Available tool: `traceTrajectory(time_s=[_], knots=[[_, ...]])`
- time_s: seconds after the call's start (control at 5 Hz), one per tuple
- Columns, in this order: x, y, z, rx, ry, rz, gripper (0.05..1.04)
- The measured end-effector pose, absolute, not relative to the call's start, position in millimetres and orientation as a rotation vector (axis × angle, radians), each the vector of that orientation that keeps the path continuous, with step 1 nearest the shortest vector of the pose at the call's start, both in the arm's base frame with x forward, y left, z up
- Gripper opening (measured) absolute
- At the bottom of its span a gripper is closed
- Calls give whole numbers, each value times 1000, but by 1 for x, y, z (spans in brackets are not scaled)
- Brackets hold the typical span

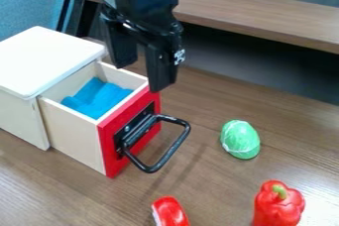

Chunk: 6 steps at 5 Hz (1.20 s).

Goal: Closing the drawer

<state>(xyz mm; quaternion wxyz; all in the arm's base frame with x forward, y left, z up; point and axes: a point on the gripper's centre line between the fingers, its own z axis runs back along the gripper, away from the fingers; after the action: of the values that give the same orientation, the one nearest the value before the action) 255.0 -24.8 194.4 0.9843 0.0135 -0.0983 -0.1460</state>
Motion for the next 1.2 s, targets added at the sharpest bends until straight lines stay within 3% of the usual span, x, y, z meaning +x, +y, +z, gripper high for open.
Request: traceTrajectory(time_s=[0.4, 1.0, 1.2], knots=[[266, -29, 170, 28, -138, -286, 999], [278, -25, 103, -50, -126, -243, 999], [276, -24, 96, -50, -138, -258, 999]])
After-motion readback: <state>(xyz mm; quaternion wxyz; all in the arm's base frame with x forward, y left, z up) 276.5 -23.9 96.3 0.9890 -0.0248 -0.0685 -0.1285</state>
